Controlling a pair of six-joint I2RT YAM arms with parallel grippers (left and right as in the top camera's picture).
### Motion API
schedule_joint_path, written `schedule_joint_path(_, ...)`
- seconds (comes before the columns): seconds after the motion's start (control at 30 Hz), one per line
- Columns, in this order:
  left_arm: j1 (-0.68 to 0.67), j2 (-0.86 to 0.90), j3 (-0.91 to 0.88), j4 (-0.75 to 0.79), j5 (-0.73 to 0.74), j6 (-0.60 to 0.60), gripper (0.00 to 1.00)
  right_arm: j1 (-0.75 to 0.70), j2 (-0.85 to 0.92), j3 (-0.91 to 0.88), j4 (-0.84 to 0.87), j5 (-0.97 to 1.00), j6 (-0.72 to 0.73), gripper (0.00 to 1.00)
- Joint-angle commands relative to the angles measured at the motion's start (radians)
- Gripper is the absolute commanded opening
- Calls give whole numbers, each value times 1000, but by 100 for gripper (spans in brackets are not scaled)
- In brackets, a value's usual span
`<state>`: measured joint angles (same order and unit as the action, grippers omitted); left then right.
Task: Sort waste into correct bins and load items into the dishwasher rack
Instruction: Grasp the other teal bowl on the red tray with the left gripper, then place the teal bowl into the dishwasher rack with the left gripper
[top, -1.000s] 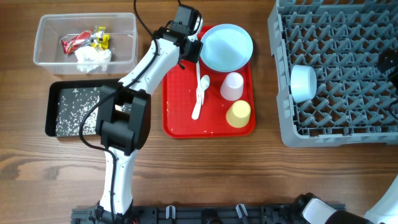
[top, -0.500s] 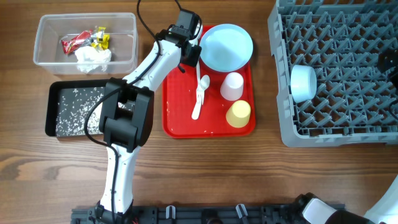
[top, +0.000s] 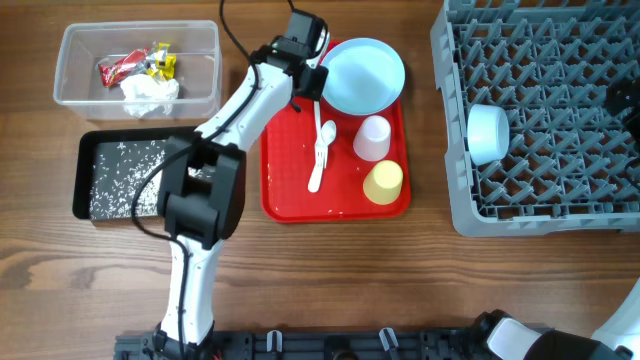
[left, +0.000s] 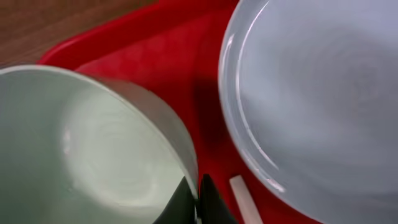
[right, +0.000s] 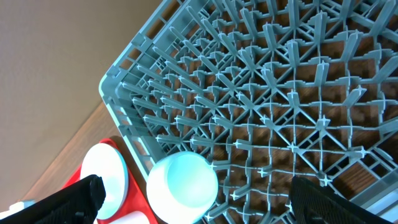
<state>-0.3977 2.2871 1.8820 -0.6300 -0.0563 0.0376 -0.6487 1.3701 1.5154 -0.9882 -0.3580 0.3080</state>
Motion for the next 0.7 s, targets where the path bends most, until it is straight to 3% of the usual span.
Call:
schedule_joint_path(0.0,7,-172,-2,56,175,-95,4,3,2,14,0,10,-20,100)
schedule_joint_path(0.17,10,-246,-2,207,553,-251,4,3,2,14,1,26,-20,100)
schedule_joint_path(0.2,11,-242,-2,286,714,-300,4,3,2,14,3,26,-21,100)
schedule_joint_path(0.27,6,-226,-2,418,858,-385,4,3,2,14,6,26,-20,100)
schedule_joint_path(0.5,-97,-79,-2,921,930,-754,4,3,2,14,8,26,-19,100)
schedule_joint_path(0.6,-160,2,-2,1136,889,-896,4,3,2,14,9,25,-19,100)
schedule_joint_path(0.67,-193,35,-2,1178,840,-929,4,3,2,14,10,26,-20,100)
